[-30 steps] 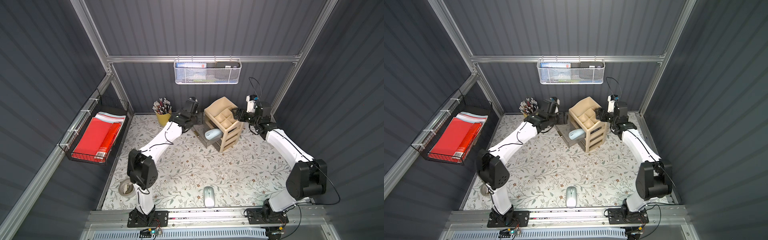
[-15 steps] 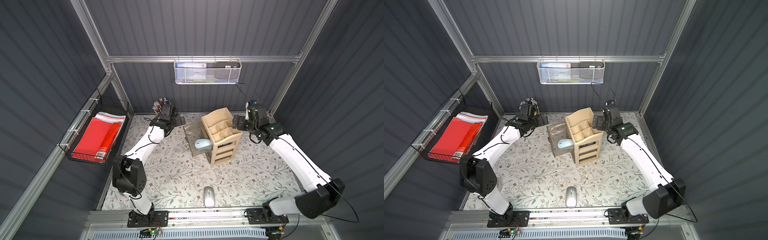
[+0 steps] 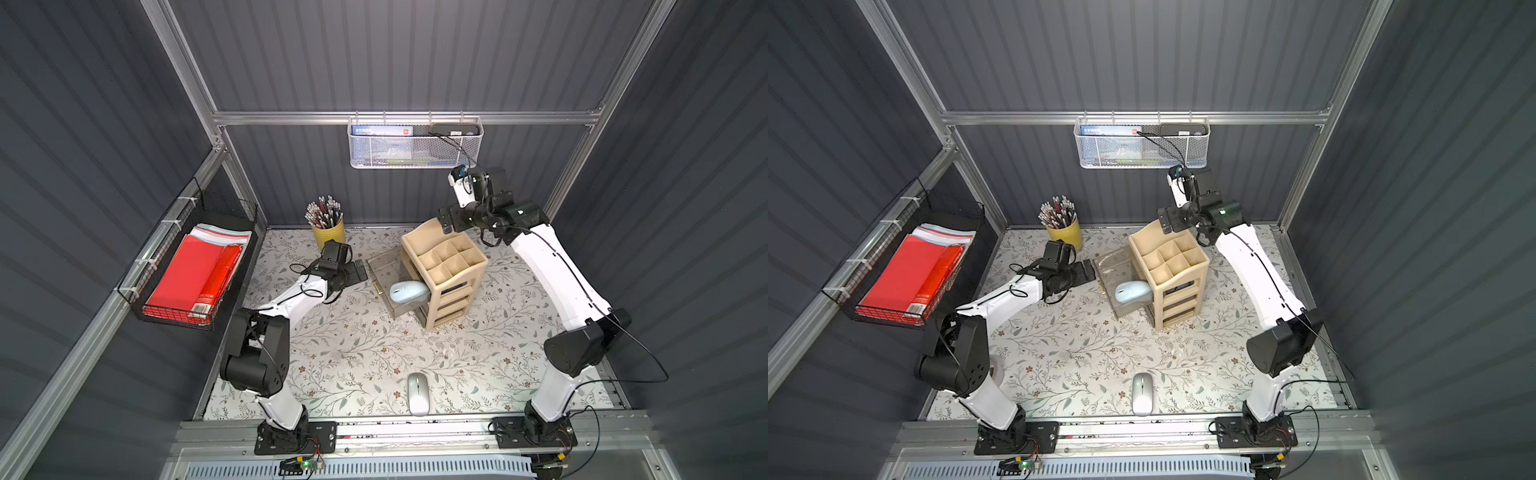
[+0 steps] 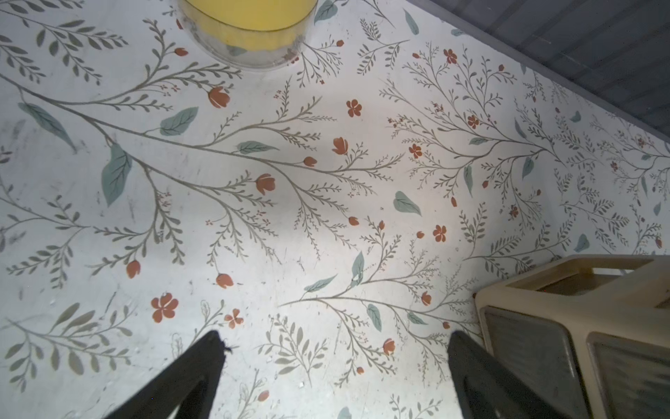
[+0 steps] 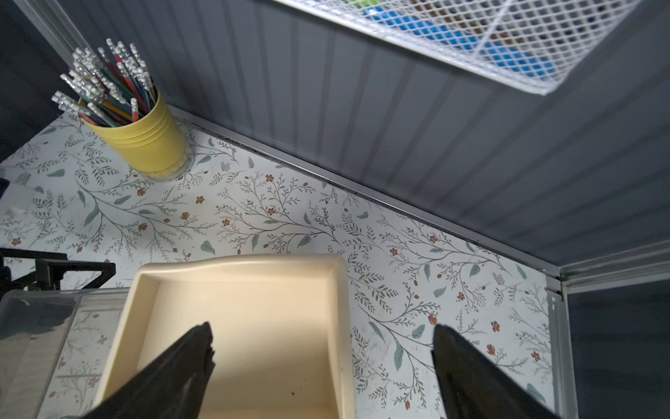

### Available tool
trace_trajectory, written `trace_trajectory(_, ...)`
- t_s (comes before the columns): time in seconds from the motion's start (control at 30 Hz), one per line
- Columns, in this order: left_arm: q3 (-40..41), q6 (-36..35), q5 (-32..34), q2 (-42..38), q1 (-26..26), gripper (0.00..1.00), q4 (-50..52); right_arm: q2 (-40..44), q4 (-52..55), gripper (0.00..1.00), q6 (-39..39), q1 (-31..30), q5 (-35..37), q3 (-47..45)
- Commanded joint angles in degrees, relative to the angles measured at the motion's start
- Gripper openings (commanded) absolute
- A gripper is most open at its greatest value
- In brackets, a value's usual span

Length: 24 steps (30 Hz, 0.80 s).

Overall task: Take the mice out of the drawer
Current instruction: Adjust the storage box at the center of the board.

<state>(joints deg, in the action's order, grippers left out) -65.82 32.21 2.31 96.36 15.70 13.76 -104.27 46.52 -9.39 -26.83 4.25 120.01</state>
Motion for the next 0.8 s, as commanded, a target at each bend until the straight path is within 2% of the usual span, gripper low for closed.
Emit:
trace_trajectory(0.0, 1.0, -1.2, 0.3, -1.3, -0.2, 0.99, -1.4, -0.4, 5.2, 0.99, -5.1, -0.1, -4.1, 0.5)
trace_trajectory(0.07, 0.4, -2.8, -1.0, 1.3, 0.2, 0.99, -1.8, -0.3, 6.4, 0.98, -9.7, -2.0, -7.7, -0.1)
trace_trajectory(0.17, 1.6, -3.7, -4.9, 3.2, 2.0, 0.99, -3.3, 1.1, 6.1, 0.99, -16.3, -6.7, -7.6, -2.1)
trace_trajectory(0.33, 4.9, -3.3, -6.6, 5.8, 2.8, 0.99, -5.1, -0.8, 10.7, 0.99, -18.9, -8.7, -13.8, 5.1)
trace_trajectory(0.5, 5.8, -3.5, -5.9, 7.5, 6.2, 0.99, -4.5, -0.6, 12.5, 0.99, -21.6, -11.3, -14.2, 5.5)
trace_trajectory(0.63, 4.3, -2.2, -8.6, 5.8, 10.1, 0.99, -4.7, -0.7, 12.5, 0.99, -23.3, -12.0, -12.9, 3.7)
trace_trajectory(0.77, 1.6, -2.5, -12.2, 5.3, 10.3, 0.99, -5.6, -0.9, 12.3, 0.99, -26.2, -12.5, -11.0, 2.2)
